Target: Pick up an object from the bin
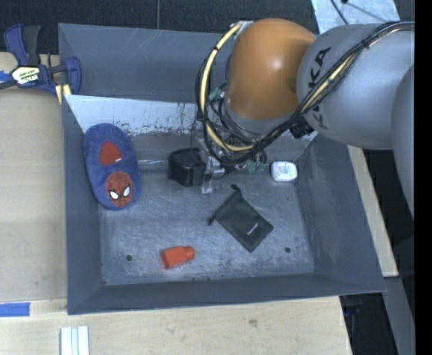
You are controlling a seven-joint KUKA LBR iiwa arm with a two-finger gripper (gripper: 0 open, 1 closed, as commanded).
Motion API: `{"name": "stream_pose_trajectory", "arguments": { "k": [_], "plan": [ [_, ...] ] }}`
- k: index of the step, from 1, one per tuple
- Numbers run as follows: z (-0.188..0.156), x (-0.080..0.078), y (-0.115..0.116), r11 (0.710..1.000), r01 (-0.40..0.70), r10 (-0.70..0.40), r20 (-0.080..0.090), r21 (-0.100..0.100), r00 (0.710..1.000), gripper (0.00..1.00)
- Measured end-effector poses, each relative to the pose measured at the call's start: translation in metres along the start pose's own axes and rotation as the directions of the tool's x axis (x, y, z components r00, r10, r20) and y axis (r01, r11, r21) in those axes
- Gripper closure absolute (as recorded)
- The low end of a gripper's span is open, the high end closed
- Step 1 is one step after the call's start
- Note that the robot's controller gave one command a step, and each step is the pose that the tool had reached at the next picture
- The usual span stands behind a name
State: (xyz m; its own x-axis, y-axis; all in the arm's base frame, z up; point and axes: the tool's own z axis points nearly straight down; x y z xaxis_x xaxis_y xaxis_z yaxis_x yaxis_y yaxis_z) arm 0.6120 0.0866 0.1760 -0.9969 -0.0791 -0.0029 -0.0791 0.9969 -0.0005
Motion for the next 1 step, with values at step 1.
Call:
{"name": "stream_pose_trajectory", "arguments": {
  "k": [1],
  "plan": [
    [-0.0473,0.0195,0.0107,1.0,0.026,-0.026,-0.003,-0.001,1.0,1.0]
  ]
}}
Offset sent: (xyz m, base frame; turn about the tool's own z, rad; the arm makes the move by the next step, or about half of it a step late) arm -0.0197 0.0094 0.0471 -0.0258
